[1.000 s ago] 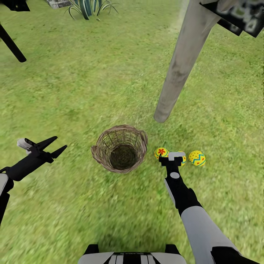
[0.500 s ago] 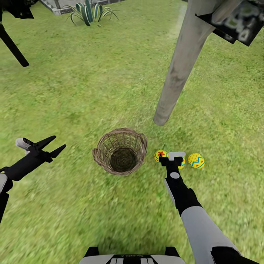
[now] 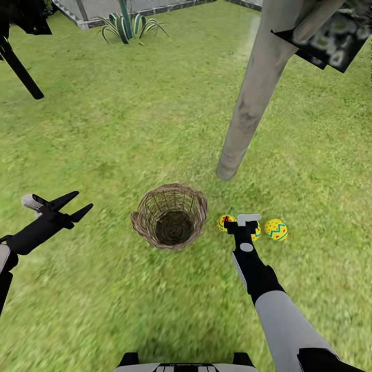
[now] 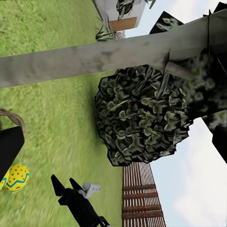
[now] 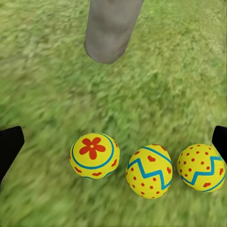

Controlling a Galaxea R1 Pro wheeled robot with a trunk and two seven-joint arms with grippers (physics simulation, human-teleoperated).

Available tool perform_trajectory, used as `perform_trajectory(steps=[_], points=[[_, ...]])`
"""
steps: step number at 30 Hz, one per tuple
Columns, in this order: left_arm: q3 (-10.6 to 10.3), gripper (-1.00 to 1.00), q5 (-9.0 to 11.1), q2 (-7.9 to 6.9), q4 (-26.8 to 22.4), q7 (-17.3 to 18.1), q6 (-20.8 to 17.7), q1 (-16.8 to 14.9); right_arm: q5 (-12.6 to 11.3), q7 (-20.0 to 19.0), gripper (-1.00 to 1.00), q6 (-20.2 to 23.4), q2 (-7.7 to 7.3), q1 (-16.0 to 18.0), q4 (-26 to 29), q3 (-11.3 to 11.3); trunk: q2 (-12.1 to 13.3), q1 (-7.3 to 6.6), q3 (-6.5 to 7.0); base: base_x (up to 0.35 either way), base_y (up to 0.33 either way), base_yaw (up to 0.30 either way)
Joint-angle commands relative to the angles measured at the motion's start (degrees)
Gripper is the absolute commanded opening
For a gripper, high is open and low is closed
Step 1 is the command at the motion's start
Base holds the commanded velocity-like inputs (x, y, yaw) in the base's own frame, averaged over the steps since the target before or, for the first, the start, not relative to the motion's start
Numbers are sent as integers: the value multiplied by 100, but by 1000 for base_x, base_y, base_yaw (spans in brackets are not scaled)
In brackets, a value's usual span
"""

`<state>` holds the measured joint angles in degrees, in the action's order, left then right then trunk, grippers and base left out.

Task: Take the three Easter eggs out of the wicker basket on the lawn in the garden, then place them on the lawn next to a single tree (choose any tree) so that all three eggs are next to the same tree and none are left in the basket.

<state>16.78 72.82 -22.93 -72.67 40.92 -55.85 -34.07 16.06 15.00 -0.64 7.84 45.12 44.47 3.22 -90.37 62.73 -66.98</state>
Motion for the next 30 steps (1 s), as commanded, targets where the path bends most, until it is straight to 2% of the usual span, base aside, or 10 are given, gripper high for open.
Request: perform_trajectory(steps=[1,12,19,25,28,30], points=[[3,100,-9,-1,1,21,-22,-3,46,3,100,-7,7,0,-1,21,-1,0,7,0,0,0],[35,100,-22,-12,8,17,-22,-1,46,28,100,-7,-1,-37,1,21,-1,0,107,0,0,0],[91,100,-55,-61,316,-1,-22,0,51,46,100,-7,4,-82,1,18,-1,0,171,0,0,0],[78,100,-125,-64,603,-13,-30,2,57,53,100,-5,5,-239,7,-211,-1,0,227,0,0,0],[68,100,-320,-69,813,-20,-31,5,66,59,100,5,0,-277,-2,-241,-1,0,254,0,0,0],[64,100,-765,-64,930,-22,-31,5,87,62,100,9,-11,-383,-20,-248,-1,0,273,0,0,-13]])
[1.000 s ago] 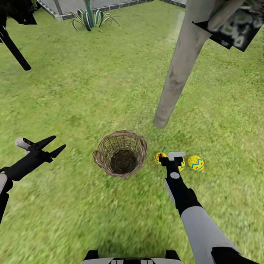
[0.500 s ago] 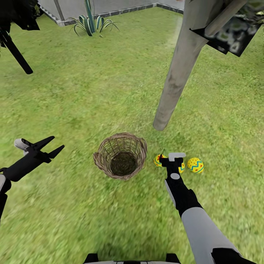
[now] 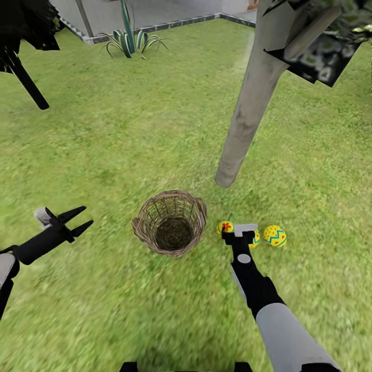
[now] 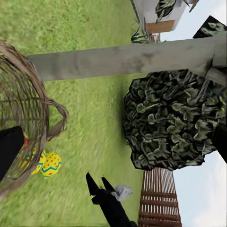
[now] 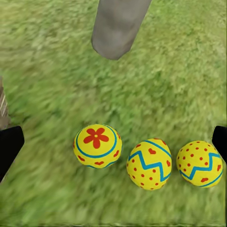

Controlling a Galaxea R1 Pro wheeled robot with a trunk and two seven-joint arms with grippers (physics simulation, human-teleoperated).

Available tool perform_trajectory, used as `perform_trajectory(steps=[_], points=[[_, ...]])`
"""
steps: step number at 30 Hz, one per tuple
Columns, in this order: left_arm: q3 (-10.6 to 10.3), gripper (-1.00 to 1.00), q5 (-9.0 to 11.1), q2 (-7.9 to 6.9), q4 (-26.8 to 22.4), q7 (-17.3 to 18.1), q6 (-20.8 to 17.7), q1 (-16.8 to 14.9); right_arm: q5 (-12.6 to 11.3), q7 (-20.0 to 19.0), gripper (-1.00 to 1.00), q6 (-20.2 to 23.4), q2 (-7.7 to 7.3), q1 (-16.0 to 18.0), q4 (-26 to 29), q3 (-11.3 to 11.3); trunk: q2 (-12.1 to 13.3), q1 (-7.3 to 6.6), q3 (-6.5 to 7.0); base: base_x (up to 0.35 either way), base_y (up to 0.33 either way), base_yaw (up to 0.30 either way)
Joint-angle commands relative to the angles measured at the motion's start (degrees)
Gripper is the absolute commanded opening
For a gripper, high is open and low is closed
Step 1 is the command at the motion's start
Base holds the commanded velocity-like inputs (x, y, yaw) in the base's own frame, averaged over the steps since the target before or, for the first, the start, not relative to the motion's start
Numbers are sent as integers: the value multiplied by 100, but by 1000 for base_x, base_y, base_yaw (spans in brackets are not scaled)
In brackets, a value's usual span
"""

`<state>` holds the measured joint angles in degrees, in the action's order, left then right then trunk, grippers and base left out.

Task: Take the three Easter eggs out of the wicker basket on the lawn in the garden, then place them on the lawn next to a single tree (choose any tree) so that all three eggs are next to the same tree and none are left in the basket.

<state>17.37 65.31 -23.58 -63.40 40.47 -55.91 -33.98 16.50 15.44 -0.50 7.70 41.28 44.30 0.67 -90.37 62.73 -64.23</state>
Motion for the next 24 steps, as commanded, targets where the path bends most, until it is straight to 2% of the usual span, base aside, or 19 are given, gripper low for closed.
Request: perform_trajectory(steps=[1,5,6,9,12,15,17,18,21,24], points=[[5,100,-226,1,26,23,-25,-4,47,18,100,1,-2,-53,4,5,-1,0,7,0,0,-37],[5,100,-994,-16,90,23,-25,-3,62,20,100,47,-12,-150,-28,3,-1,0,44,0,0,-59],[7,100,-1080,-26,117,23,-25,-3,62,20,100,50,-12,-157,-36,3,-1,0,53,0,0,-71],[21,100,-1612,-183,469,33,-20,-3,36,20,100,75,-14,-263,-65,3,-1,0,81,0,0,-77],[22,100,-1722,-295,574,32,-18,-3,25,21,100,138,-14,-336,-78,7,-1,0,109,0,0,-82],[25,100,-1832,-440,670,12,-17,-3,25,20,100,397,-19,-530,-96,11,-1,0,137,0,0,-87],[28,100,-2030,-464,771,8,-17,-3,32,20,100,457,-33,-647,-91,13,-1,0,155,0,0,-89],[33,100,-2239,-472,854,9,-17,-3,35,20,100,478,-43,-733,-82,17,-1,0,164,0,0,-91],[37,100,-2638,-479,1092,6,-15,-3,32,20,100,499,-50,-868,-92,20,-1,0,192,0,0,-93],[36,100,-2809,-541,1393,5,-8,-3,35,20,100,505,-49,-1045,-96,20,-1,0,220,0,0,-99]])
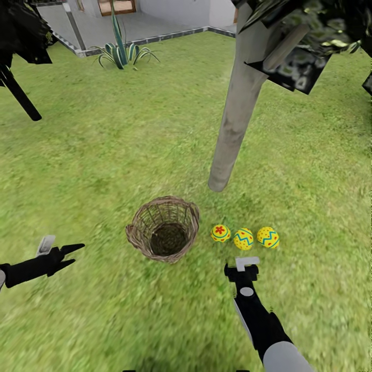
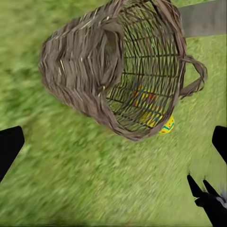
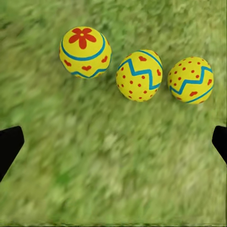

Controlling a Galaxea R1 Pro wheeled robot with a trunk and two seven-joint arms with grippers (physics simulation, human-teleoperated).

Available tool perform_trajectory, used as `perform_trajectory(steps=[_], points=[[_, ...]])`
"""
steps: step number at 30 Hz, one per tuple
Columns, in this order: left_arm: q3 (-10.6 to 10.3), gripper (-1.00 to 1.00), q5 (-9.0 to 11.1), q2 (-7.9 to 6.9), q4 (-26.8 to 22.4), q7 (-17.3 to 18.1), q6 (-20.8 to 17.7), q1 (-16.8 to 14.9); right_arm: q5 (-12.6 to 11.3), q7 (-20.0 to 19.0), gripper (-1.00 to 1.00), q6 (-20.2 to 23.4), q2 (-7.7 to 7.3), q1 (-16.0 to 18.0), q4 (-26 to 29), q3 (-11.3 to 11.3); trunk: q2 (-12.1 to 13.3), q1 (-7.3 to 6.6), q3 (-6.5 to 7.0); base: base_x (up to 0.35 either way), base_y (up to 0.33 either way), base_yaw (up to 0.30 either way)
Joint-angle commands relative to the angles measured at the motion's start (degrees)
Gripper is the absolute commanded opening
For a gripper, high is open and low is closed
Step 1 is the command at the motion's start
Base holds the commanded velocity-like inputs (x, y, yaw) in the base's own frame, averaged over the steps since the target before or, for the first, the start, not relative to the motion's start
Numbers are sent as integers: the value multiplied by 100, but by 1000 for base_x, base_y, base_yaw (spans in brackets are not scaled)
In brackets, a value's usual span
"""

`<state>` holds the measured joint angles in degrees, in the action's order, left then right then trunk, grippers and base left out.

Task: Take the three Easter eggs out of the wicker basket on the lawn in the garden, then place them on the lawn next to a single tree (choose any tree) so that all three eggs are next to the same tree and none are left in the basket.

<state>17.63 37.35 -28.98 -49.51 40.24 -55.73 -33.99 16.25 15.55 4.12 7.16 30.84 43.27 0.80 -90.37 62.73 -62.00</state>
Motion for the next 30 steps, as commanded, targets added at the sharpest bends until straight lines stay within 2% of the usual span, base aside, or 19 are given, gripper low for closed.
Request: perform_trajectory(steps=[1,4,6,7,9,12,19,24,30], points=[[7,100,-30,-33,72,28,-10,-3,61,10,100,44,5,-41,7,8,-2,0,7,0,0,-101],[-5,100,-61,-75,263,28,188,-3,62,10,100,45,3,-110,3,8,-2,0,34,0,0,-102],[-19,100,-163,-76,415,28,384,-3,63,8,100,45,-1,-151,-5,8,-2,0,53,0,0,-102],[-27,100,-424,-59,576,31,547,-3,65,4,100,45,-3,-237,-15,8,-2,0,62,0,0,-102],[-28,100,-733,-19,690,42,657,-3,69,-2,100,43,-2,-321,-45,6,-2,0,81,0,0,-102],[-24,100,-961,24,763,46,719,-3,71,-6,100,35,-3,-375,-173,1,-2,0,108,0,0,-102],[-28,100,-1053,149,796,32,743,-3,80,-19,100,19,-9,-393,-604,-1,-2,0,173,0,0,-103],[-32,100,-1058,164,814,28,740,-3,73,-25,100,26,-35,-394,-762,1,-2,0,219,0,0,-103],[-23,100,-1054,176,1092,28,747,-3,72,-25,100,26,-39,-394,-813,-1,-2,0,275,0,0,-103]])
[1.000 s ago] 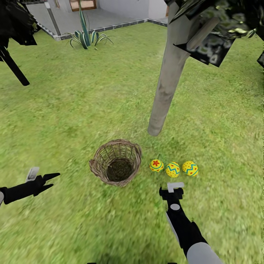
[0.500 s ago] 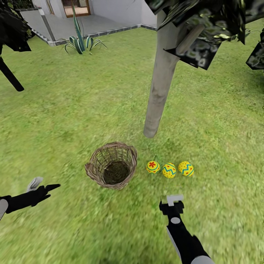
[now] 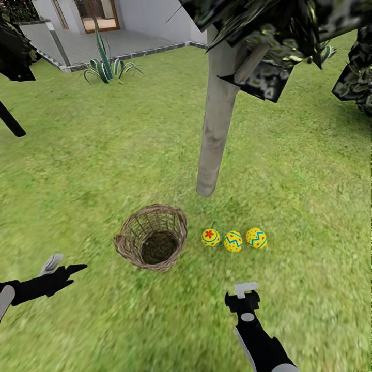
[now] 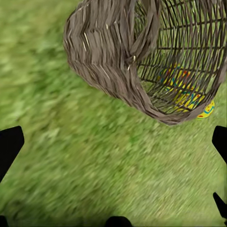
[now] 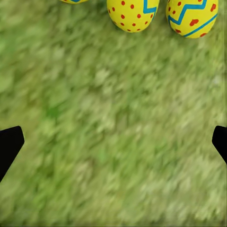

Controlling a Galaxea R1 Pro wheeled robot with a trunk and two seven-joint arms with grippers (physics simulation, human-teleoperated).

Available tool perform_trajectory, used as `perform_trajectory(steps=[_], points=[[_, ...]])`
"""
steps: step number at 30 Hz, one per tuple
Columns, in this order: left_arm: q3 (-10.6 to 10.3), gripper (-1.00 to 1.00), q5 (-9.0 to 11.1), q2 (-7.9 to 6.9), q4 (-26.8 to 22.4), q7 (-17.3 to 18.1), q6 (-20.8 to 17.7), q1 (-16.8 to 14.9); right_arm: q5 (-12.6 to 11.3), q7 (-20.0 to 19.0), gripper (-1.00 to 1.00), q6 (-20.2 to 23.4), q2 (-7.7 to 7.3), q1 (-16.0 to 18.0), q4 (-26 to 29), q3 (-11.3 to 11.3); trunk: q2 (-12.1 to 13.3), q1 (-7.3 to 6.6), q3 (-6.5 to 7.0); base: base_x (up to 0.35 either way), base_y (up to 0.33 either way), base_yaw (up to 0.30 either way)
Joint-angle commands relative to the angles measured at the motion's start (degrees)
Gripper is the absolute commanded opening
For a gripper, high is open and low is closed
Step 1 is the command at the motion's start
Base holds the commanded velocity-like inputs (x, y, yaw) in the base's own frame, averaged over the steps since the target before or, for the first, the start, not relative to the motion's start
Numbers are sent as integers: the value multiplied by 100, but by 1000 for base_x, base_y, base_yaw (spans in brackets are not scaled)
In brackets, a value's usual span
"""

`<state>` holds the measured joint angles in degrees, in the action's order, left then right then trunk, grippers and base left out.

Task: Take the three Easter eggs out of the wicker basket on the lawn in the garden, then place them on the lawn next to a single tree (choose any tree) so that all three eggs are next to the same tree and none are left in the basket.

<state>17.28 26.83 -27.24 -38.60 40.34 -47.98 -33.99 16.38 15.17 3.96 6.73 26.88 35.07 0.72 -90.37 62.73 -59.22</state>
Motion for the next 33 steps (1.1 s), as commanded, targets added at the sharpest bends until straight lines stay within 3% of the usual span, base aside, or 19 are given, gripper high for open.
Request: perform_trajectory(steps=[1,11,19,29,33], points=[[12,100,-2,18,11,18,-25,-2,59,13,100,39,1,1,-2,7,-2,0,6,0,0,-103],[-1,100,-2,131,39,27,-29,-2,90,13,100,9,-3,1,-144,-1,-2,0,99,0,0,-103],[18,100,5,141,25,35,-35,-2,94,13,100,8,3,1,-150,-1,-2,0,173,0,0,-103],[10,100,-7,153,42,-3,-24,-2,74,-6,100,-24,1,1,-160,-2,-403,219,86,0,0,-103],[-1,100,-15,297,69,-43,13,-2,70,-20,100,-40,-2,1,-229,-2,-563,307,51,0,0,-103]])
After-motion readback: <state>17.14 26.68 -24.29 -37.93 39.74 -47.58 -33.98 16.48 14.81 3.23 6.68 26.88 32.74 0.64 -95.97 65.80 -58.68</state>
